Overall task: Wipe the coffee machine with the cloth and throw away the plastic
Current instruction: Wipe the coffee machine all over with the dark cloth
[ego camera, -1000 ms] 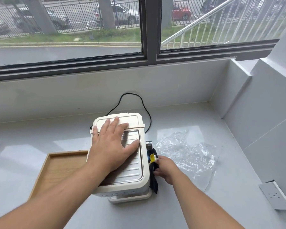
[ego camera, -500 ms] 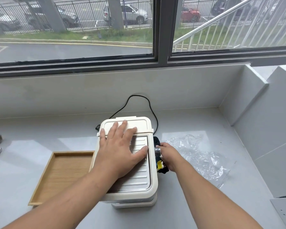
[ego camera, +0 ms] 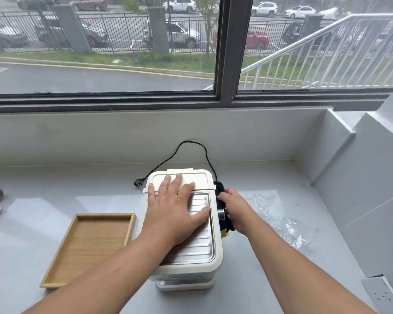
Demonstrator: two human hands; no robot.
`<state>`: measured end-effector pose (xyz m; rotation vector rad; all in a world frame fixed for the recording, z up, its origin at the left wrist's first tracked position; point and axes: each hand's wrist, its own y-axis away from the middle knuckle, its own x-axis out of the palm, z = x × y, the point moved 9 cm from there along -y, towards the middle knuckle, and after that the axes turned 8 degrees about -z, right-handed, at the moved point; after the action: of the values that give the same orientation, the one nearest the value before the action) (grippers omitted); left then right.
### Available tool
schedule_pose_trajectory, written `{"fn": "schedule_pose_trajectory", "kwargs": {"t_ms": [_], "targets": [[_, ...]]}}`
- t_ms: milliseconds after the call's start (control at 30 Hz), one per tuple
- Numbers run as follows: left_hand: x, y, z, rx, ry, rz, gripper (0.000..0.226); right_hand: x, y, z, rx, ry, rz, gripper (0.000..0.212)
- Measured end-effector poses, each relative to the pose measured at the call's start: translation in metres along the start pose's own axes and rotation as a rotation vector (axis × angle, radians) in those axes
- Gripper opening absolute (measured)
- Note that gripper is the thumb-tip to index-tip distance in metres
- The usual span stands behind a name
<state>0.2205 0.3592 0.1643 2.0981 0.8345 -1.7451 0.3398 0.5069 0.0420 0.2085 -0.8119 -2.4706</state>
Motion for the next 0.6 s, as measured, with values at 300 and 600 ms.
{"fn": "schedule_pose_trajectory", "kwargs": {"t_ms": [300,600], "targets": [[0.003,-0.001,0.002,0.004,0.016,-0.029,0.09,0.003,0.028,0.032,-0.067,-0.053,-0.021,0.013],[0.004,-0.001,0.003,0.005,0.037,-0.028,0.088,0.003,0.053,0.073,-0.271,-0.053,-0.108,0.016]]}}
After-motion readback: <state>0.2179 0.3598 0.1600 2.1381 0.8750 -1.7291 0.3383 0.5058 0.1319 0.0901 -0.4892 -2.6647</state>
